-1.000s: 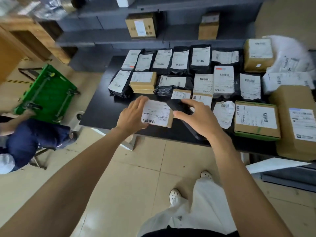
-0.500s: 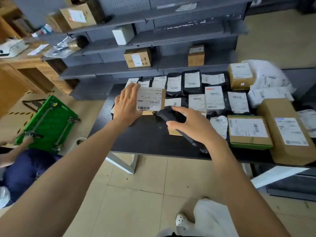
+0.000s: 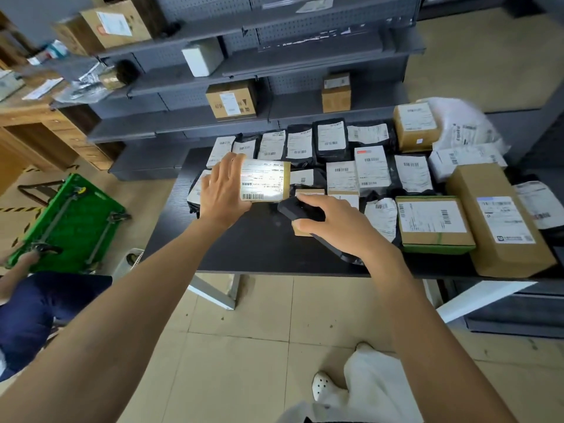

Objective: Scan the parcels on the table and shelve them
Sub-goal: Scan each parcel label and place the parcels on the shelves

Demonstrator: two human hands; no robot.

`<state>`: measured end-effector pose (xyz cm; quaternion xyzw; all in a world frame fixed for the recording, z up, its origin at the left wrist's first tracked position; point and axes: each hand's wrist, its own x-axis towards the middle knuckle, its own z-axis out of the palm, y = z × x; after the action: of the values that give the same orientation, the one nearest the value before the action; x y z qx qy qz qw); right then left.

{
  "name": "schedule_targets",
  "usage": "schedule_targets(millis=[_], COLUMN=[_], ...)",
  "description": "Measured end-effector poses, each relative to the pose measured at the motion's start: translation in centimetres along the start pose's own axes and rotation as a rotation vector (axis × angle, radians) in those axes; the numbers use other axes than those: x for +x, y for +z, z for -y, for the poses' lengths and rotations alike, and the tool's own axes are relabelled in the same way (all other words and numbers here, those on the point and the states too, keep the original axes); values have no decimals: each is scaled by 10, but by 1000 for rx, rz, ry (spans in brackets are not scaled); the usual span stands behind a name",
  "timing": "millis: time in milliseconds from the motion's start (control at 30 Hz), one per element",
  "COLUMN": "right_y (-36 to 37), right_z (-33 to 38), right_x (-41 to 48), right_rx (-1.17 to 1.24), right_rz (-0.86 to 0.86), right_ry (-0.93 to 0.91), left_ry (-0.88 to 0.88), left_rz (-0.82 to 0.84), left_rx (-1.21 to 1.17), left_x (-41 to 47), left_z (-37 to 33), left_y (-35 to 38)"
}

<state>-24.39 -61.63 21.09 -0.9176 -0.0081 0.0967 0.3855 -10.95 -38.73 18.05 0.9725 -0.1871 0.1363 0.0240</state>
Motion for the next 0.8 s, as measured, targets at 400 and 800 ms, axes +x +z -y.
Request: schedule_targets(millis=[400, 800], right_y=[16, 26], right_z=[17, -17], right_x=[-7, -26], right_rx=[-26, 1], right_rz=[143, 16], right_ry=[-13, 83], left_ry=[-14, 10], left_rz=[18, 74], left_rx=[-24, -154], left_x=[-22, -31], left_z=[19, -8], left_y=[8, 40])
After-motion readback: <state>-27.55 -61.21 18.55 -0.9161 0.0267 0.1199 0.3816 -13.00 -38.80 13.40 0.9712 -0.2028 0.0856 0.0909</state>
